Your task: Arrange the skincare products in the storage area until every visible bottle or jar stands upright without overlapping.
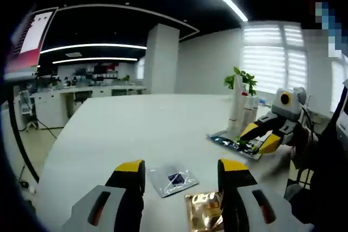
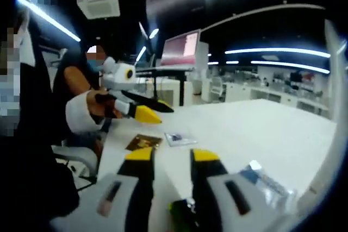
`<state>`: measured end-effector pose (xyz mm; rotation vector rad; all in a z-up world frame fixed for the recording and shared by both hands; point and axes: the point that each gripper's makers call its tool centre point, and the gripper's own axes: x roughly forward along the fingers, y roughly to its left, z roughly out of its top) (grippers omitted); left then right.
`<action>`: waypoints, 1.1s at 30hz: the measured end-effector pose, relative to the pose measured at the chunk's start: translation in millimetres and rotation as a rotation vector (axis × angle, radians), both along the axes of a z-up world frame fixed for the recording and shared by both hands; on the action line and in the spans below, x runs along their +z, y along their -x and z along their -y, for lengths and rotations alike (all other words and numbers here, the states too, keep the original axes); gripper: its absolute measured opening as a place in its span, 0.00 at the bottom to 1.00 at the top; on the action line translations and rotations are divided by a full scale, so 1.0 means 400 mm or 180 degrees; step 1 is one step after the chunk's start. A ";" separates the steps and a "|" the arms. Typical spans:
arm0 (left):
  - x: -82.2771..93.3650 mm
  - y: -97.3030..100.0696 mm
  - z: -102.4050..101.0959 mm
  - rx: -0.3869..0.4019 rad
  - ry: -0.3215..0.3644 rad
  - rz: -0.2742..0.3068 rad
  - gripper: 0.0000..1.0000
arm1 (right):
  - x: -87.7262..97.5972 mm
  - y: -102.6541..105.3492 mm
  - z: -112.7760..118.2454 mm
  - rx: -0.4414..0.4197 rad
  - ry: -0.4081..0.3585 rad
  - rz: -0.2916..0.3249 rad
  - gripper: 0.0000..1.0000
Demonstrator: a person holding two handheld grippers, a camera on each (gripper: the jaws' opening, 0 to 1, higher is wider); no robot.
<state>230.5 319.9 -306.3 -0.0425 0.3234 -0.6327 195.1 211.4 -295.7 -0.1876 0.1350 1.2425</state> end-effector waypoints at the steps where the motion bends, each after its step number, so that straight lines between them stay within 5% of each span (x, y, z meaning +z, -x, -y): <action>1: -0.007 0.006 -0.003 0.0000 -0.0023 -0.0013 0.63 | -0.005 0.004 -0.010 0.0022 0.0025 -0.0012 0.31; 5: -0.034 0.032 -0.014 -0.0042 -0.0064 -0.0106 0.74 | -0.024 0.021 -0.042 0.0132 0.0112 -0.0103 0.39; 8: -0.044 0.057 -0.019 -0.0117 -0.0002 -0.0221 0.72 | -0.041 0.031 -0.061 0.0191 0.0172 -0.0323 0.47; 12: -0.047 0.090 -0.026 -0.0218 -0.0160 -0.0243 0.70 | -0.063 0.049 -0.084 0.0241 0.0425 -0.0272 0.48; 18: -0.073 0.106 -0.044 -0.0286 -0.0624 -0.0215 0.56 | -0.081 0.056 -0.120 0.0240 0.0577 -0.0248 0.47; 25: -0.075 0.123 -0.038 -0.0277 -0.0514 -0.0312 0.47 | -0.111 0.066 -0.139 0.0293 0.0706 -0.0338 0.45; 30: -0.099 0.139 -0.036 -0.0332 -0.0851 -0.0381 0.44 | -0.109 0.067 -0.153 0.0291 0.0712 -0.0404 0.43; 33: -0.089 0.138 -0.034 -0.0328 -0.0816 -0.0319 0.32 | -0.108 0.065 -0.164 0.0308 0.0704 -0.0386 0.39</action>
